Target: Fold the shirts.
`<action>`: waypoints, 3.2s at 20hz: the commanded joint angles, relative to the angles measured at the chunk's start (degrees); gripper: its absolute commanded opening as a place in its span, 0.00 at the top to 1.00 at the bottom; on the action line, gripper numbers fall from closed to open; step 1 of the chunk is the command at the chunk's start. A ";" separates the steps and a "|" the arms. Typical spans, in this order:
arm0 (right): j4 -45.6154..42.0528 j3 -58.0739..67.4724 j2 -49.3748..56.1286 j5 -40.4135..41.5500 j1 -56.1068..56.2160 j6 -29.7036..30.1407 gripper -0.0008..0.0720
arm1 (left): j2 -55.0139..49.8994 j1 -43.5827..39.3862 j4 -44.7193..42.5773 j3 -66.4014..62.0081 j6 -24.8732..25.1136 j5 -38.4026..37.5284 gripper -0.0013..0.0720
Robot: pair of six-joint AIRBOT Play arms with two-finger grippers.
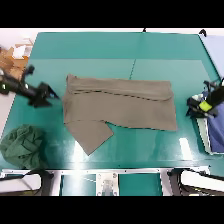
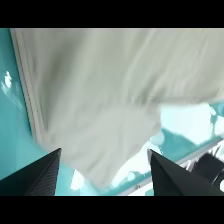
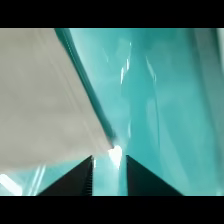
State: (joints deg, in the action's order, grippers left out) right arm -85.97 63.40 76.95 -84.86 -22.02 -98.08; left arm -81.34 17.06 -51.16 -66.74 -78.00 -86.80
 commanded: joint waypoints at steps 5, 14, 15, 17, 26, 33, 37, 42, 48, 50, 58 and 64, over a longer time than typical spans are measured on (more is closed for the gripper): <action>17.25 -24.00 -15.06 9.05 -15.13 6.95 0.74 | 16.50 0.13 9.25 41.88 6.25 19.45 0.16; 31.85 -31.04 -15.08 13.53 -23.15 13.35 0.70 | 14.05 -10.95 17.46 45.07 7.65 32.94 0.52; 32.02 -32.61 -15.08 14.10 -23.17 13.57 0.61 | 14.05 -10.95 19.17 45.07 8.79 32.96 0.84; 32.02 -35.39 -15.10 14.40 -23.17 13.92 0.60 | 14.05 -10.95 20.94 45.07 11.06 33.00 0.95; 43.89 -45.18 -15.08 30.45 -21.40 15.45 0.59 | 14.08 -10.95 22.56 45.07 12.57 32.26 0.95; 46.56 -45.35 -15.08 36.92 -19.47 17.81 0.59 | 14.08 -10.95 24.44 45.07 13.99 32.50 0.95; 46.38 -45.38 -15.08 36.26 -19.47 18.91 0.56 | 14.08 -10.95 24.44 45.07 14.01 32.26 0.95; 46.34 -44.68 -15.10 30.91 -19.54 21.22 0.96 | 14.71 -10.78 23.39 41.05 15.58 27.26 0.95; 32.28 -33.68 -16.11 22.18 -19.54 14.78 0.97 | 32.26 -10.78 3.32 34.38 -1.38 16.87 0.95; 26.75 -31.39 -18.21 18.43 -19.54 11.78 0.97 | 36.04 -10.78 0.76 34.38 -4.04 11.82 0.95; 19.54 -27.67 -24.09 12.57 -19.39 7.10 0.97 | 40.44 -10.78 0.50 28.94 -9.14 8.26 0.95; 23.80 -13.40 -17.11 12.83 -12.17 6.51 0.97 | 20.11 -11.96 2.32 7.63 -4.07 8.15 0.95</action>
State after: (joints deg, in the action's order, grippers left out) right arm -64.14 43.97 56.88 -72.10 -37.34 -91.02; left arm -53.21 5.78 -49.76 -50.19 -84.12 -78.59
